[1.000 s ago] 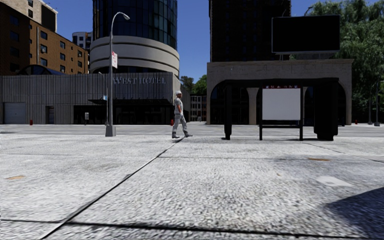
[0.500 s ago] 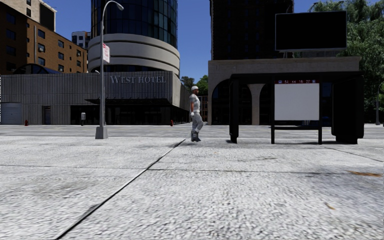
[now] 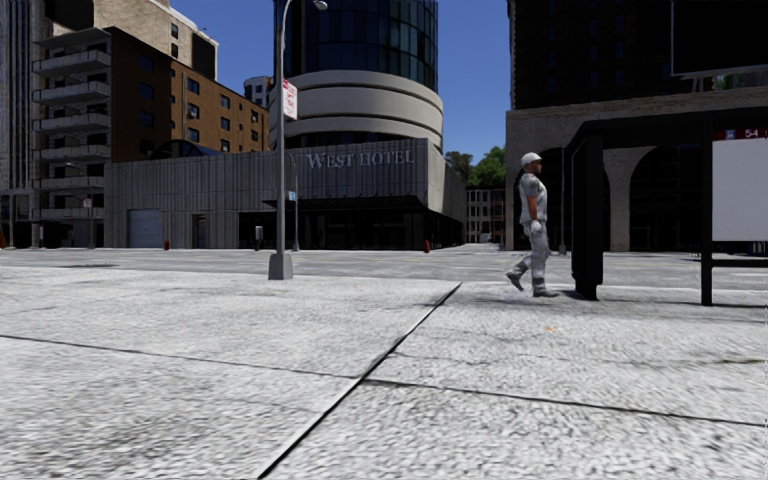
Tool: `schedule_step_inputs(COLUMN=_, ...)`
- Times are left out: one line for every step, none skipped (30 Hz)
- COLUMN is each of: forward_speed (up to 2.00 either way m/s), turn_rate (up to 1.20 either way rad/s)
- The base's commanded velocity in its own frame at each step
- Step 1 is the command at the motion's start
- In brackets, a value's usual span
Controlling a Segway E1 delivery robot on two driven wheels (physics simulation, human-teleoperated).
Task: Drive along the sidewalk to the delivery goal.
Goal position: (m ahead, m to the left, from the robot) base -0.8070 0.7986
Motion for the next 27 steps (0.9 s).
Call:
schedule_step_inputs(forward_speed=2.0, turn_rate=0.0)
schedule_step_inputs(forward_speed=2.0, turn_rate=0.0)
schedule_step_inputs(forward_speed=1.82, turn_rate=0.0)
schedule_step_inputs(forward_speed=1.55, turn_rate=0.0)
schedule_step_inputs(forward_speed=0.21, turn_rate=0.0)
schedule_step_inputs(forward_speed=0.0, turn_rate=0.0)
schedule_step_inputs(forward_speed=0.0, turn_rate=0.0)
schedule_step_inputs(forward_speed=0.0, turn_rate=0.0)
schedule_step_inputs(forward_speed=0.0, turn_rate=0.0)
schedule_step_inputs(forward_speed=0.0, turn_rate=0.0)
schedule_step_inputs(forward_speed=0.0, turn_rate=0.0)
schedule_step_inputs(forward_speed=0.0, turn_rate=0.0)
schedule_step_inputs(forward_speed=0.0, turn_rate=0.0)
schedule_step_inputs(forward_speed=0.0, turn_rate=0.0)
schedule_step_inputs(forward_speed=0.0, turn_rate=0.0)
schedule_step_inputs(forward_speed=0.0, turn_rate=0.0)
schedule_step_inputs(forward_speed=0.0, turn_rate=0.0)
schedule_step_inputs(forward_speed=0.0, turn_rate=0.0)
schedule_step_inputs(forward_speed=0.0, turn_rate=0.0)
schedule_step_inputs(forward_speed=0.0, turn_rate=0.0)
schedule_step_inputs(forward_speed=0.0, turn_rate=0.0)
schedule_step_inputs(forward_speed=0.0, turn_rate=0.0)
schedule_step_inputs(forward_speed=0.0, turn_rate=0.0)
schedule_step_inputs(forward_speed=0.0, turn_rate=0.0)
schedule_step_inputs(forward_speed=0.0, turn_rate=0.0)
schedule_step_inputs(forward_speed=0.0, turn_rate=0.0)
schedule_step_inputs(forward_speed=0.0, turn_rate=0.0)
